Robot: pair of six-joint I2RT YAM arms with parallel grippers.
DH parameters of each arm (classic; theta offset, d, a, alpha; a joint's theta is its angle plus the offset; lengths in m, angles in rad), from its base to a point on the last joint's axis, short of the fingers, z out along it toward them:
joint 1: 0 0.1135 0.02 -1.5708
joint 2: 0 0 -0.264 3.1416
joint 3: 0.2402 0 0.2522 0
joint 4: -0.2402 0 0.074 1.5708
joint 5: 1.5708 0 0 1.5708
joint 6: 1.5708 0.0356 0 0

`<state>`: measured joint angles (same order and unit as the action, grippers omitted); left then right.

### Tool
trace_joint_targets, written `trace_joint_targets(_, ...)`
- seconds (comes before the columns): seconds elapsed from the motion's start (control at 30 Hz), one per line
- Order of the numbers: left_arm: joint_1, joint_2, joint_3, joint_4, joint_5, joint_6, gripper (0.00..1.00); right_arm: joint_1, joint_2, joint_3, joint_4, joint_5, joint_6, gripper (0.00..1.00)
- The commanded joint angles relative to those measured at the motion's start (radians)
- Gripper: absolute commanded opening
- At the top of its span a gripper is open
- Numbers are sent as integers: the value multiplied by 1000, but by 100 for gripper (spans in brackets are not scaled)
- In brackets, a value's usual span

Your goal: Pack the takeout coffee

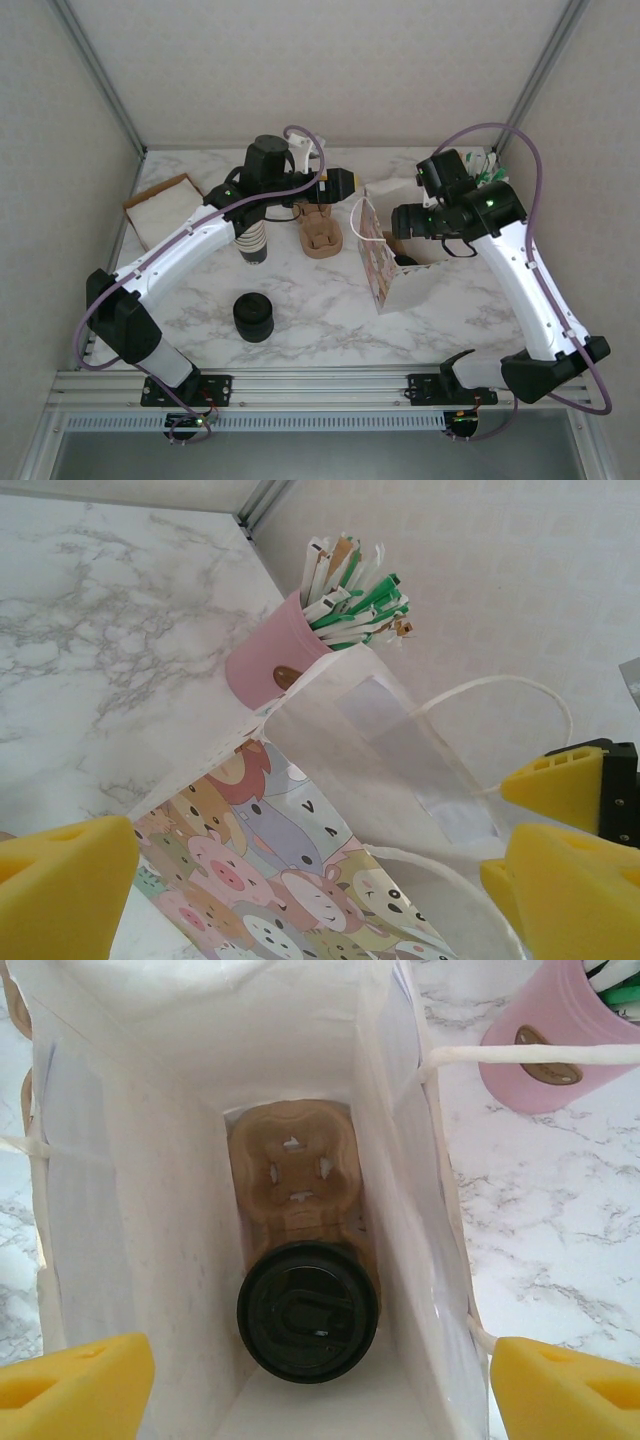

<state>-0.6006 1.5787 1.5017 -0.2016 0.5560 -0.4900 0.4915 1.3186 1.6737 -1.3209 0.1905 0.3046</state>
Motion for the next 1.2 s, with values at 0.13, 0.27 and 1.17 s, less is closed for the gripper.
trace_joint_targets(0.13, -8, -37, 6, 32, -14, -4, 94, 7, -57, 42, 15, 9, 20, 83)
trace_joint_targets(0.27, -8, -43, 1, 35, -18, -5, 94, 8, -83, 53, 15, -10, 22, 81)
trace_joint_targets(1.17, -8, -291, -169, 31, -138, -16, 98, 8, -322, -44, -15, -234, 88, 91)
